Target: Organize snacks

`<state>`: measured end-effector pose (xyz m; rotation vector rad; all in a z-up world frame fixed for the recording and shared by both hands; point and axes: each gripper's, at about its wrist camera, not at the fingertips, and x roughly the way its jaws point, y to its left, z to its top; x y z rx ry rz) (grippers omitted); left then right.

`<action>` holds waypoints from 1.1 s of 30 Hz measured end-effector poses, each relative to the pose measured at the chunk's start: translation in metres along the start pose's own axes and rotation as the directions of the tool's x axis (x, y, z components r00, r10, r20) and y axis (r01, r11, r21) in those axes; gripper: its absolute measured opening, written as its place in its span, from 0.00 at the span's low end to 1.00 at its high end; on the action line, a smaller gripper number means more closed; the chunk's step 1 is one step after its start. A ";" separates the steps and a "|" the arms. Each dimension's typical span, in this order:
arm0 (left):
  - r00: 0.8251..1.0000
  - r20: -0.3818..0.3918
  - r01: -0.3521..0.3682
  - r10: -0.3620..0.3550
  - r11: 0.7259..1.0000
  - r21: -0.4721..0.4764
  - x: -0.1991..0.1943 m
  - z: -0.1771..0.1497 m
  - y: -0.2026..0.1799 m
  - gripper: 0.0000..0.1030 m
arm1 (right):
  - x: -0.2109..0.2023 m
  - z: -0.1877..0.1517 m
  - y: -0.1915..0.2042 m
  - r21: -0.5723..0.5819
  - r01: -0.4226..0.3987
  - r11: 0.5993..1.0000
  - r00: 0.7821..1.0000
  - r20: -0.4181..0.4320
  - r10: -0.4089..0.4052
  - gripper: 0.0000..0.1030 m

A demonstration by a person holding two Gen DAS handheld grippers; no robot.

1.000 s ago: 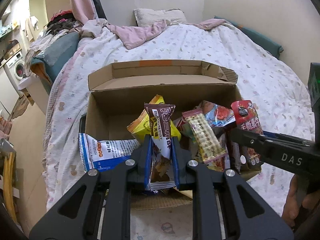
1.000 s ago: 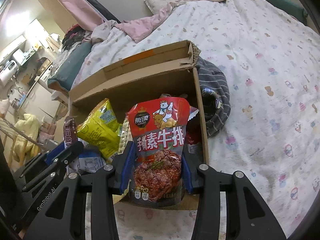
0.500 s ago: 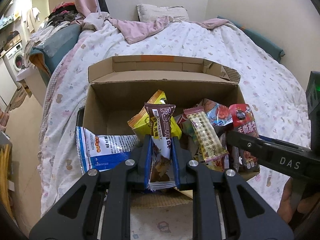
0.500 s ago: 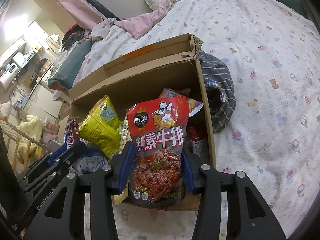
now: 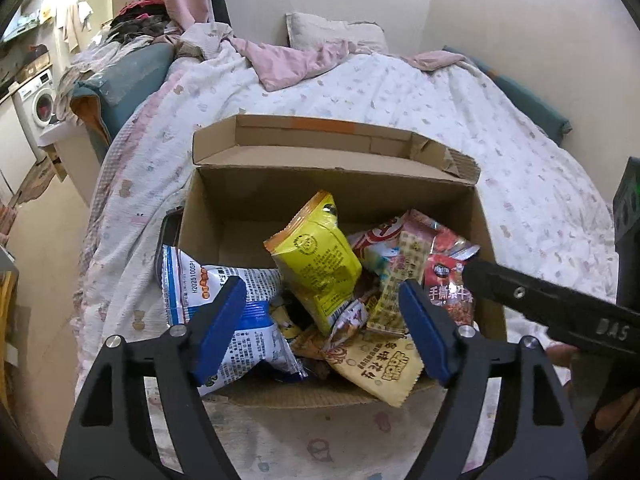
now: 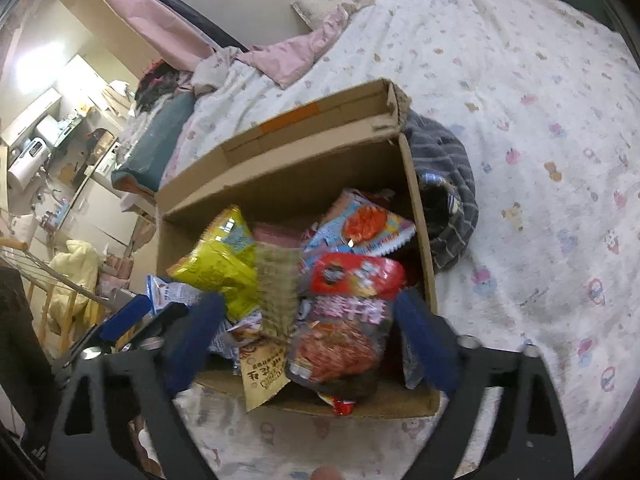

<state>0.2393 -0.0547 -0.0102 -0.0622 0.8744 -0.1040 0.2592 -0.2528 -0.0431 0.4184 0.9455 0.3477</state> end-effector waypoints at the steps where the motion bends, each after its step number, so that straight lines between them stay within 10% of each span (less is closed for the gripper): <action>1: 1.000 0.003 -0.009 0.009 1.000 -0.001 -0.002 0.000 0.001 0.74 | -0.005 0.000 0.001 -0.003 -0.007 1.000 1.000 0.019 0.007 0.95; 14: 0.980 0.168 -0.104 0.104 0.995 -0.010 -0.082 -0.005 0.020 0.75 | -0.076 -0.020 0.036 -0.092 -0.035 0.995 0.985 0.163 0.050 1.00; 33: 0.986 0.121 -0.114 0.119 0.992 -0.047 -0.139 -0.090 0.041 0.81 | -0.119 -0.111 0.049 -0.187 0.119 0.975 0.974 0.210 -0.078 1.00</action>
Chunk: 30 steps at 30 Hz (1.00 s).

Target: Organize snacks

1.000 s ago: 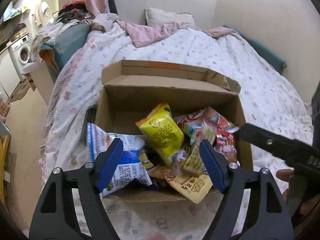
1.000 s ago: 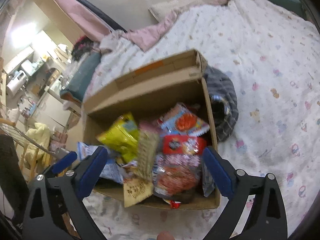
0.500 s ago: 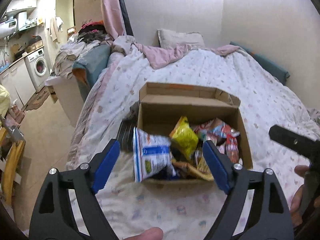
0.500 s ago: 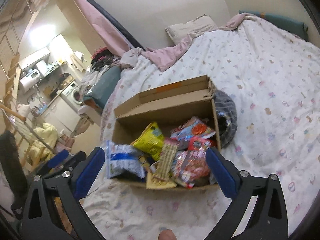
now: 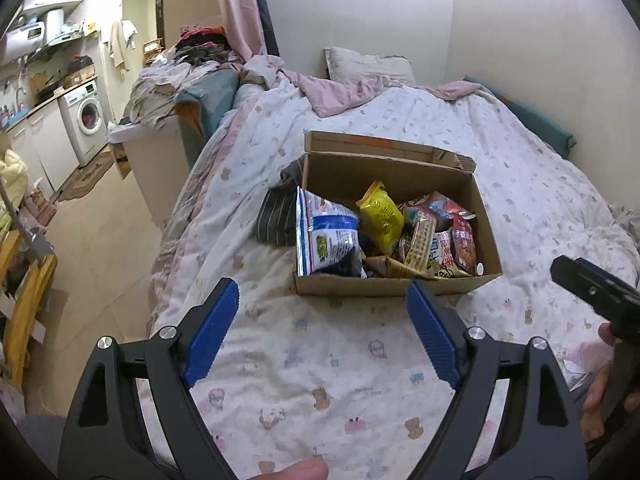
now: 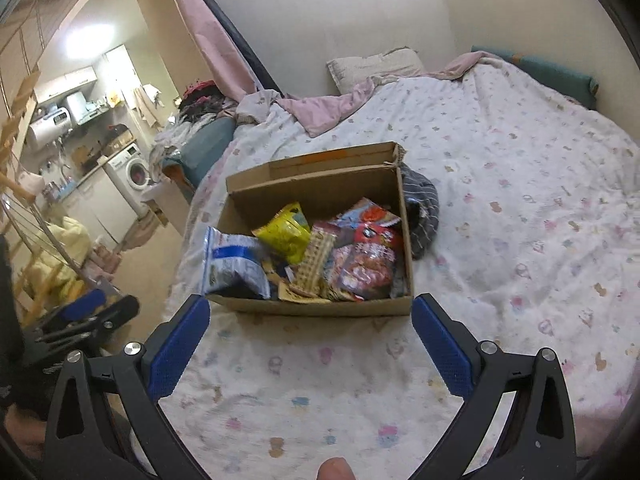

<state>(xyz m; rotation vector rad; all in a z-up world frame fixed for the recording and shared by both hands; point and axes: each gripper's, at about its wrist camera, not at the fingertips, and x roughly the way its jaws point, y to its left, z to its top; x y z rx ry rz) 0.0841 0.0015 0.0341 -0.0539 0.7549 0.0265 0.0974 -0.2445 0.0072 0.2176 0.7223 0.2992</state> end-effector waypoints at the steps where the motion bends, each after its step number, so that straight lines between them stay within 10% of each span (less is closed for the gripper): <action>1: 1.000 0.007 -0.001 0.001 1.000 -0.003 -0.001 -0.003 0.001 0.82 | 0.001 -0.003 -0.001 -0.004 0.017 1.000 1.000 0.008 -0.017 1.00; 10: 1.000 0.020 0.008 -0.008 1.000 -0.026 0.002 -0.010 0.006 1.00 | 0.006 -0.008 -0.004 -0.007 0.060 0.998 0.998 0.016 -0.060 1.00; 30: 0.999 0.045 0.008 -0.008 1.000 0.004 0.001 -0.012 -0.003 1.00 | 0.006 -0.013 0.005 -0.076 0.115 0.990 0.993 0.039 -0.112 1.00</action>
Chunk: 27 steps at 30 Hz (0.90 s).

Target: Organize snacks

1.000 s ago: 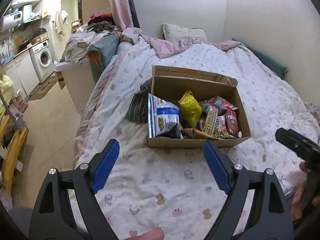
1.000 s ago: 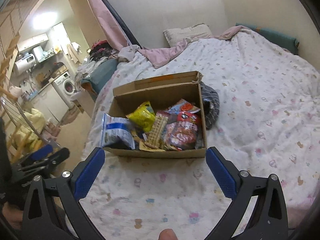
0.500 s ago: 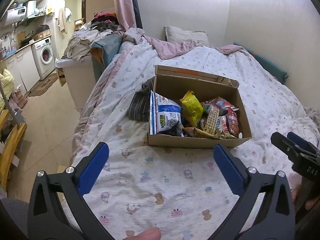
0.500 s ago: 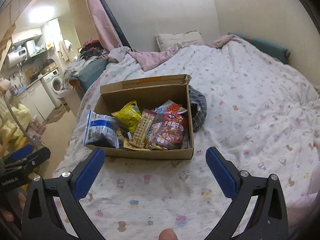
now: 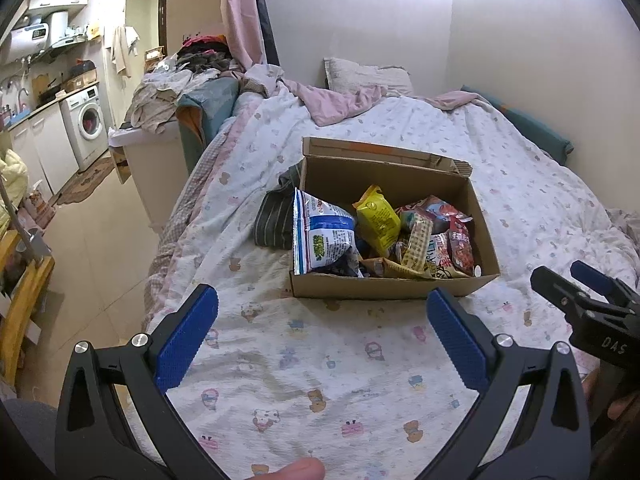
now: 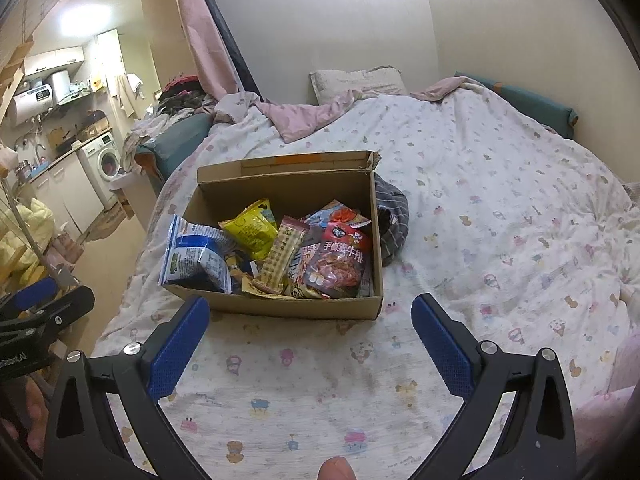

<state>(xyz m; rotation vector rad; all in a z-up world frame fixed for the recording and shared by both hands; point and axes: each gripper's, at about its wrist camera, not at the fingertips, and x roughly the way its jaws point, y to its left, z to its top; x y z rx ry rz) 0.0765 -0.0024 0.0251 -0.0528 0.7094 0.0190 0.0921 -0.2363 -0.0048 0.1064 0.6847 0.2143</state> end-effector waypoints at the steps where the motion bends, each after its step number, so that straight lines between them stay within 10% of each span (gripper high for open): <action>1: 1.000 0.000 0.001 -0.001 1.000 0.000 0.000 0.000 -0.001 1.00 | 0.000 0.000 0.000 0.001 -0.001 1.000 1.000 0.001 0.001 1.00; 27: 1.000 0.002 0.002 -0.002 1.000 -0.003 -0.001 0.000 -0.001 1.00 | 0.001 0.000 0.000 -0.001 0.001 1.000 1.000 -0.003 -0.001 1.00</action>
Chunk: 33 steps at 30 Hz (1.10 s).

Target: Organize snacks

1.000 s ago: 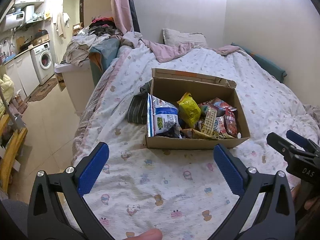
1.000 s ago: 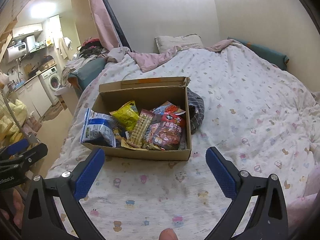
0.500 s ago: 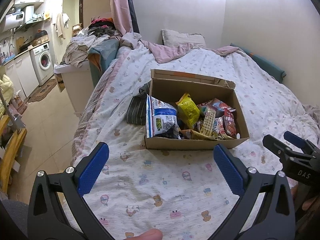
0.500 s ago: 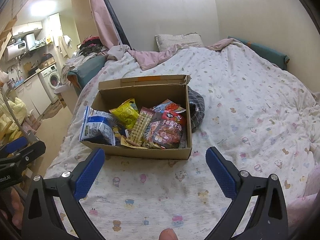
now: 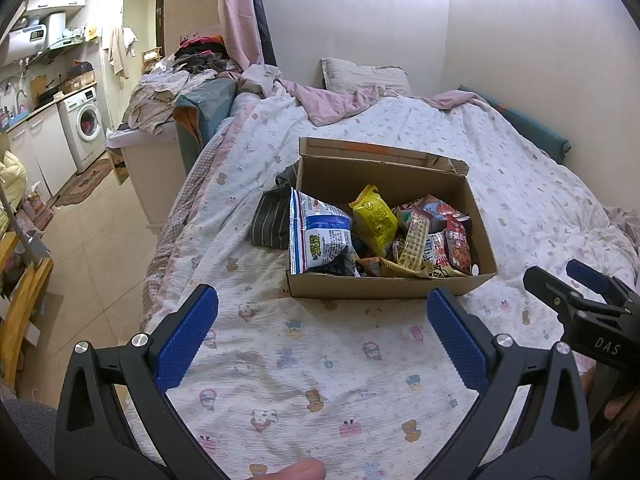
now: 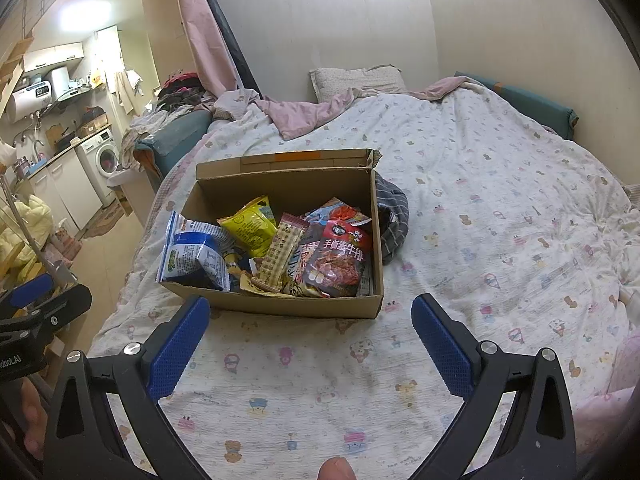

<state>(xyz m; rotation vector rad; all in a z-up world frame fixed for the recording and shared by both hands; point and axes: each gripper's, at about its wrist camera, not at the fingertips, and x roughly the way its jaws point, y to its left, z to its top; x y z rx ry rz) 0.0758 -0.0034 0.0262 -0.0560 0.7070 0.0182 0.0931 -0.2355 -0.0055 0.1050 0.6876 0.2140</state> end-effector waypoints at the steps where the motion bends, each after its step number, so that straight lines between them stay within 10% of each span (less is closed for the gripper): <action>1: 1.000 0.000 0.000 0.000 1.000 0.000 0.000 0.000 0.000 1.00 | 0.000 0.000 0.000 0.000 0.000 1.000 1.000 0.000 0.000 1.00; 33: 1.000 -0.008 0.017 -0.017 1.000 -0.002 0.001 -0.003 -0.001 1.00 | 0.001 0.001 -0.001 -0.002 -0.004 1.000 1.000 0.006 0.004 1.00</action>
